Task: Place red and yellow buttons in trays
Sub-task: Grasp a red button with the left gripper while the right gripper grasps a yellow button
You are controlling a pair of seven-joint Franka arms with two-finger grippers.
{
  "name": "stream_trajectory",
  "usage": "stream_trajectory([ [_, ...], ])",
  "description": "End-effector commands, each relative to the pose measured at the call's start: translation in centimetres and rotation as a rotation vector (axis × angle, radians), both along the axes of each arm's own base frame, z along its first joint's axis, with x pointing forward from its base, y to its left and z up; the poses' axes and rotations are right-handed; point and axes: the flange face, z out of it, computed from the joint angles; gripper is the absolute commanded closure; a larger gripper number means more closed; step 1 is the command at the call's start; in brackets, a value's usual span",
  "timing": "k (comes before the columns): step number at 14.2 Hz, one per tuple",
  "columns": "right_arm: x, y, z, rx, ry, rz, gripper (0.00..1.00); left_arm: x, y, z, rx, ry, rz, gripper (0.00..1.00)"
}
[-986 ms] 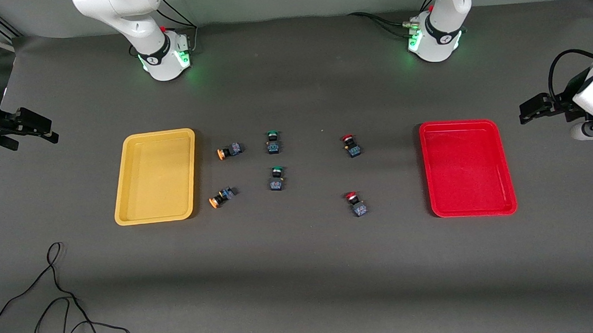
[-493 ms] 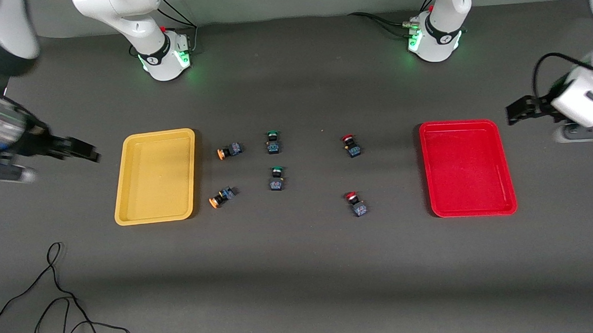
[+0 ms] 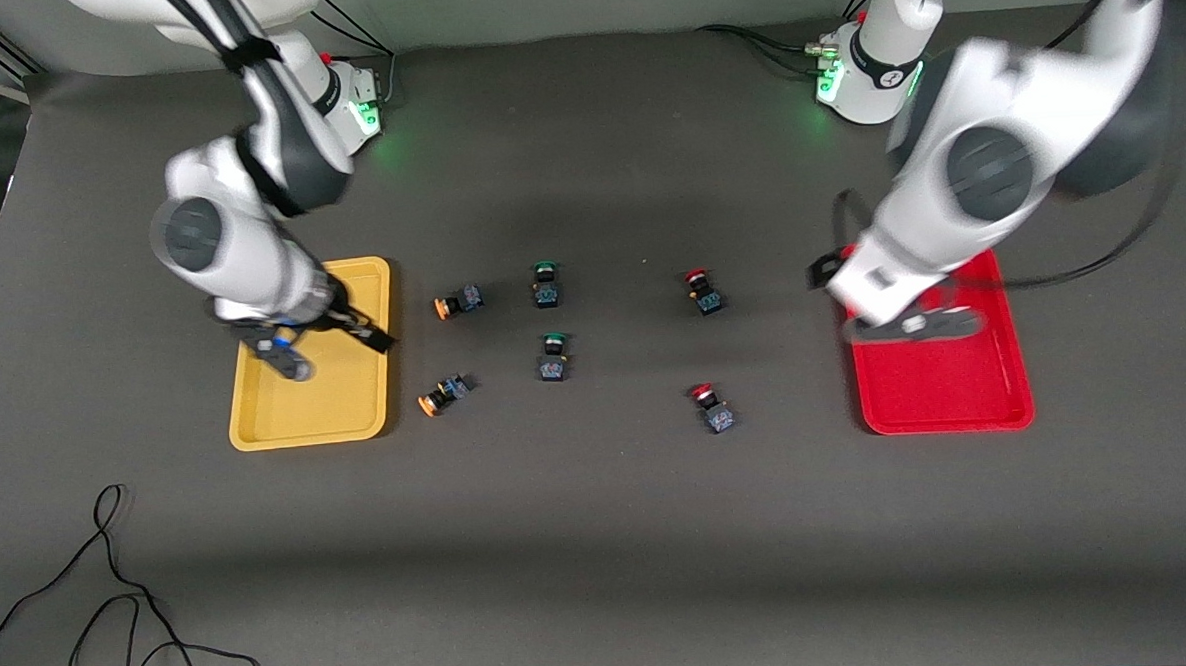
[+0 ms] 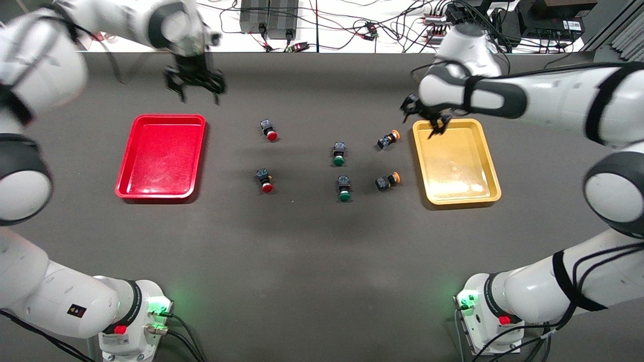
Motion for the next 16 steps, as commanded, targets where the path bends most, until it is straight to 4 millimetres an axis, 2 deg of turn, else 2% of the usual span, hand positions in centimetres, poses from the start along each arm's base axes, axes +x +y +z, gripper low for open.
stream_trajectory([
  [1,0.0,3.0,-5.1,-0.017,0.024,-0.151,0.0,-2.4,-5.5,-7.2,-0.027,-0.005,0.078,0.01],
  [3,-0.6,4.5,-8.5,-0.035,0.039,-0.237,0.0,-5.9,-8.3,-13.0,-0.066,-0.052,0.098,0.01],
  [4,-1.4,5.5,-9.7,-0.048,0.056,-0.245,0.0,-6.9,-8.5,-15.3,-0.072,-0.059,0.099,0.01],
  [7,-3.4,5.8,-11.7,-0.08,0.096,-0.274,0.0,-9.6,-10.1,-20.2,-0.078,-0.091,0.139,0.01],
  [10,-5.3,5.8,-12.8,-0.101,0.129,-0.279,0.0,-11.0,-10.4,-22.1,-0.078,-0.094,0.165,0.05],
  [13,-6.9,8.2,-12.9,-0.109,0.141,-0.307,0.0,-12.0,-10.6,-23.5,-0.101,-0.099,0.196,0.12],
  [14,-7.1,8.4,-12.9,-0.109,0.142,-0.31,0.0,-12.2,-10.7,-23.6,-0.102,-0.098,0.195,0.23],
  [15,-7.3,8.6,-12.9,-0.109,0.144,-0.309,0.0,-12.3,-10.7,-23.7,-0.099,-0.093,0.193,0.47],
  [16,-7.3,8.6,-13.2,-0.111,0.146,-0.309,0.0,-12.3,-10.7,-23.4,-0.097,-0.09,0.194,0.77],
])
